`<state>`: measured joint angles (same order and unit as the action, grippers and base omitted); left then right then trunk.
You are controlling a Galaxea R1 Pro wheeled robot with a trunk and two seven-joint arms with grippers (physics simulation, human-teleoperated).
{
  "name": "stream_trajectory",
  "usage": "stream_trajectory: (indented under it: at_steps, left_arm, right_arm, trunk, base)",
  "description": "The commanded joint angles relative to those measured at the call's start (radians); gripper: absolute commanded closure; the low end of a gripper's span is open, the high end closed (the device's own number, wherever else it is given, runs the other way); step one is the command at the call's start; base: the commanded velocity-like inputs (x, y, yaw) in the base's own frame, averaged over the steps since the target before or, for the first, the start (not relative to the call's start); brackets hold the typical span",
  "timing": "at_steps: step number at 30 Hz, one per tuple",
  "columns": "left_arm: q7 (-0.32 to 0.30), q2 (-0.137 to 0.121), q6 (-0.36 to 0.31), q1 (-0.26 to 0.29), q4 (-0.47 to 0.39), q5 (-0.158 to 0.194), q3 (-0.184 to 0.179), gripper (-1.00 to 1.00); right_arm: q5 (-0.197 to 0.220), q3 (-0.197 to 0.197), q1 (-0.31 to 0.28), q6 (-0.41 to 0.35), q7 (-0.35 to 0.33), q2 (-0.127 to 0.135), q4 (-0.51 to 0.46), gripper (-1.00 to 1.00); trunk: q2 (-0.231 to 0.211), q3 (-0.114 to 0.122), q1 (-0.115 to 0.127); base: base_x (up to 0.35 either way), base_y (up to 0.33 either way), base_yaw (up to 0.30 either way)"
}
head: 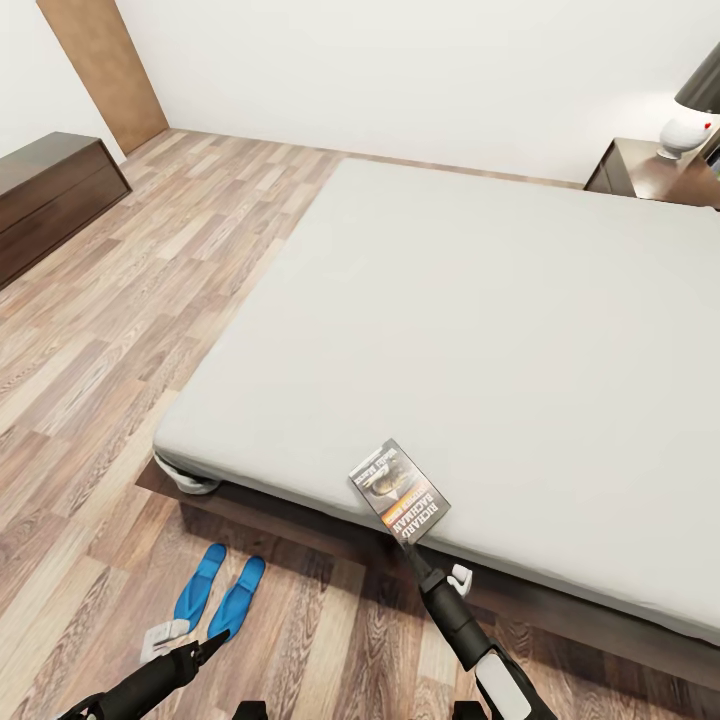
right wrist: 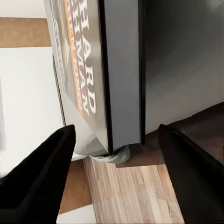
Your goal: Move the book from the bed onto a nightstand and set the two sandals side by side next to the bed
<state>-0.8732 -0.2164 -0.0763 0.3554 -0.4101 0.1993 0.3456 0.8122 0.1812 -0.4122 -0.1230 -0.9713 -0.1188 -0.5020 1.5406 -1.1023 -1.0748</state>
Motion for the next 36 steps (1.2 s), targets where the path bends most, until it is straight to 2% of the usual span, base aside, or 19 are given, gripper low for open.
stream_trajectory:
  at_steps: [1, 19, 36]
  left_arm:
    - [-0.005, 0.000, -0.008, 0.000, 0.001, 0.005, 0.003, -1.00]
    - [-0.003, 0.000, -0.008, 0.000, 0.001, 0.005, 0.003, -1.00]
    - [-0.004, 0.000, -0.009, 0.000, 0.001, 0.005, 0.003, -1.00]
  right_arm:
    - [0.004, 0.005, 0.000, -0.010, -0.004, -0.001, 0.000, 1.00]
    - [0.004, 0.005, 0.000, -0.010, -0.004, -0.001, 0.000, 1.00]
    - [0.004, 0.004, 0.000, -0.010, -0.004, -0.001, 0.000, 1.00]
  trunk:
    - [0.000, 0.000, 0.000]
    - [0.000, 0.000, 0.000]
    - [-0.119, 0.053, 0.065]
  base:
    - [0.000, 0.000, 0.000]
    - [0.000, 0.000, 0.000]
    - [0.000, 0.000, 0.000]
